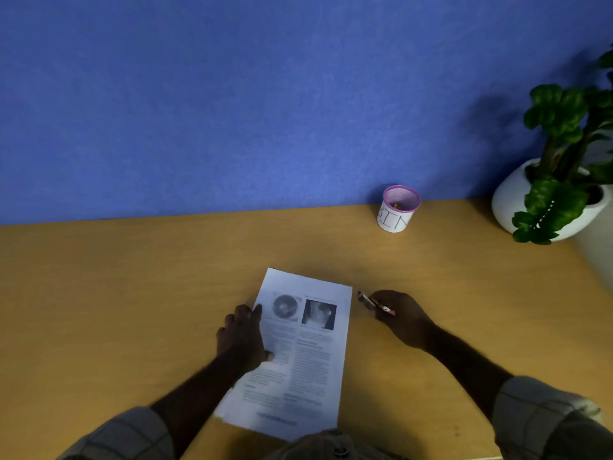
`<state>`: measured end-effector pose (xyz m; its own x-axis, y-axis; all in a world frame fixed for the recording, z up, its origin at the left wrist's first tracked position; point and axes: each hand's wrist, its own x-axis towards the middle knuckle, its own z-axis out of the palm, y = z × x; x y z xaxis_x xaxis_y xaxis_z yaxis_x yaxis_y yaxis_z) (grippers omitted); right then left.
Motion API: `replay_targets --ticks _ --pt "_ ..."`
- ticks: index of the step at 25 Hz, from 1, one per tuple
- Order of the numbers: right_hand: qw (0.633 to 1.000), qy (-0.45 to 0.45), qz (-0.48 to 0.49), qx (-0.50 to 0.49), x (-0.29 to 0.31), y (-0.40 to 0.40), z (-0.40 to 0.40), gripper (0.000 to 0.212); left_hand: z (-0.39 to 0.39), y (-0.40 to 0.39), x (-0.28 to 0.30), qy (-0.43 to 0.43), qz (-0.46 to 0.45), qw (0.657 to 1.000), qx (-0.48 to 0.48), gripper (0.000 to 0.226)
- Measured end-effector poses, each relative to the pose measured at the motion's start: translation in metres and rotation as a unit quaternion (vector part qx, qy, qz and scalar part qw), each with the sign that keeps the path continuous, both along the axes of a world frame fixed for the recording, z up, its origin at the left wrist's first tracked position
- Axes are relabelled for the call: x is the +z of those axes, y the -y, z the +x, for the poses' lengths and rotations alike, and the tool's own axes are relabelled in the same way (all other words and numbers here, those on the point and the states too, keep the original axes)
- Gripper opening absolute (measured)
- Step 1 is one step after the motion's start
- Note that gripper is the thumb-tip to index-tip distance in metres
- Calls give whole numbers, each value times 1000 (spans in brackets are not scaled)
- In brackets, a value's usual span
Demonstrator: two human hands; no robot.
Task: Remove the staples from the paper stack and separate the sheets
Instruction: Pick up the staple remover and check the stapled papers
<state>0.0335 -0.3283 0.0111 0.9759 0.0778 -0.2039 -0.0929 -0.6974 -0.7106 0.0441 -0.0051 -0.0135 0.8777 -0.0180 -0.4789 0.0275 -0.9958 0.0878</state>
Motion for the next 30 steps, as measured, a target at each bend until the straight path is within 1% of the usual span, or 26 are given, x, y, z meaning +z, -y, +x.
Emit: replay_targets --ticks 1,2,4,5,7,8,9,11,13,14,16,18,19,20,21,22,23,25,27,29,30 --pt "996 -26 76 -50 2 -6 2 10 4 -3 2 -3 8 1000 -14 106" --pt "981 -55 160 -97 5 -13 4 10 7 -5 3 -3 14 999 -28 105" --pt "932 -106 307 -160 8 -26 7 13 11 -8 5 -4 14 998 -57 102" --pt "907 -128 358 -182 11 -32 8 17 13 -10 5 -7 6 998 -63 101" --pt "863 -164 421 -226 15 -42 8 18 18 -9 7 -20 -31 998 -41 99" --pt "852 -174 432 -240 16 -47 7 17 19 -6 9 -21 -52 998 -14 99" --pt "854 -176 424 -244 16 -51 6 16 19 -2 11 -13 -68 997 16 98" --pt "892 -163 357 -226 13 -58 3 19 17 7 10 7 -89 994 56 92" --pt "925 -146 287 -203 10 -62 -1 18 16 12 7 2 -109 989 104 91" --pt "933 -138 269 -197 9 -63 -3 16 18 13 6 -9 -108 986 125 94" --pt "937 -131 260 -191 8 -61 -4 14 23 13 5 -30 -67 989 129 96" --pt "939 -138 254 -187 9 -59 -3 14 25 12 6 -39 -25 992 116 86" --pt "939 -146 249 -186 10 -58 -1 14 24 13 7 -29 -22 993 110 77" --pt "939 -153 248 -185 12 -59 0 16 23 13 7 -1 -41 993 110 64" --pt "936 -159 256 -184 16 -61 1 19 22 11 9 39 -88 989 116 44" --pt "930 -165 271 -186 21 -64 2 24 21 10 12 73 -157 976 129 24" --pt "924 -169 287 -189 27 -69 4 32 19 11 17 94 -223 960 138 15" --pt "913 -167 315 -198 42 -80 10 49 21 12 32 141 -298 937 114 19" --pt "890 -160 361 -228 63 -91 21 58 23 15 55 217 -337 915 41 29" --pt "859 -152 428 -236 88 -100 33 53 26 16 83 313 -347 883 -40 33" --pt "847 -141 461 -223 101 -102 38 44 28 15 99 359 -342 866 -68 32"
